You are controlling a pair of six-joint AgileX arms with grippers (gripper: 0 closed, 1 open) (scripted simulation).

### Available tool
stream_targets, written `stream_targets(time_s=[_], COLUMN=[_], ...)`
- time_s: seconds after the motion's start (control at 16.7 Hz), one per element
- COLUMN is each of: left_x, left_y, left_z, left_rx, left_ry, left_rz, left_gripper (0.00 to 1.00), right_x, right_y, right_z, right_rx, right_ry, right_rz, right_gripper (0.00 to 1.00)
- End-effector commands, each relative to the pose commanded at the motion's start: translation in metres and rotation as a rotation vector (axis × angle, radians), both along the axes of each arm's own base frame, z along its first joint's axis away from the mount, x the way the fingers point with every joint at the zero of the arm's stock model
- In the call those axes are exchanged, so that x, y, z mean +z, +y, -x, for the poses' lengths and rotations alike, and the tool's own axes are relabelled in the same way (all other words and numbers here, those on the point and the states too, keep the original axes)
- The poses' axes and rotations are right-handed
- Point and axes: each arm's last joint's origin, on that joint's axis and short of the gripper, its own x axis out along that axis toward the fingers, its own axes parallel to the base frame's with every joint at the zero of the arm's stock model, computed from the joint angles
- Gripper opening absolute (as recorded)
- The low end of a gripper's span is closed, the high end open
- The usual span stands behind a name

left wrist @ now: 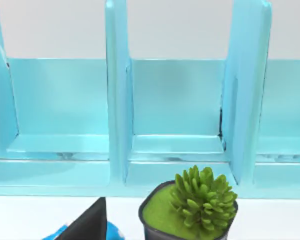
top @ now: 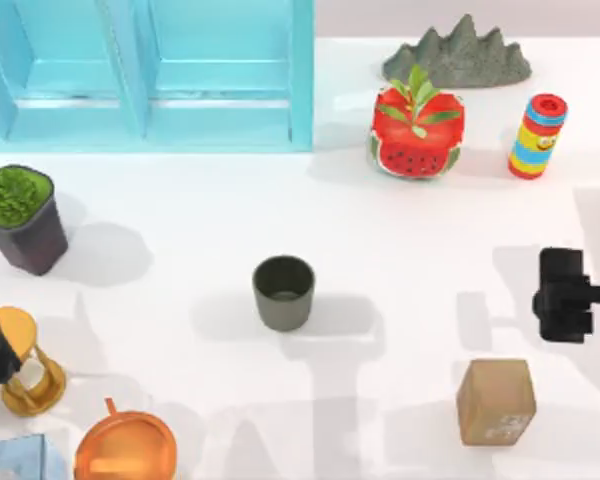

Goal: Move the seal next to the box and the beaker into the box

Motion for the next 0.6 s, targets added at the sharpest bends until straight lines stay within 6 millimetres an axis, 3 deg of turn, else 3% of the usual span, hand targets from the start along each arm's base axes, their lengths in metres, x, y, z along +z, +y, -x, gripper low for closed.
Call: stream_targets(time_s=[0.36, 0.6], left_x=[0.000, 0.000], left_y=[0.000, 0.000], left_z=[0.000, 0.000], left_rx=[0.000, 0.000], left_ry=[0.000, 0.000], left_rz=[0.000, 0.000], left_gripper=[1.00, 1.00], right_x=[-0.016, -0.021], right_y=[0.066, 0.085], right_z=[-0.035, -0.040], right_rx=[0.006, 0.002], right_ry=[0.400, 0.481], right_rz=[0.160, 0.213], right_gripper=[1.00, 1.00])
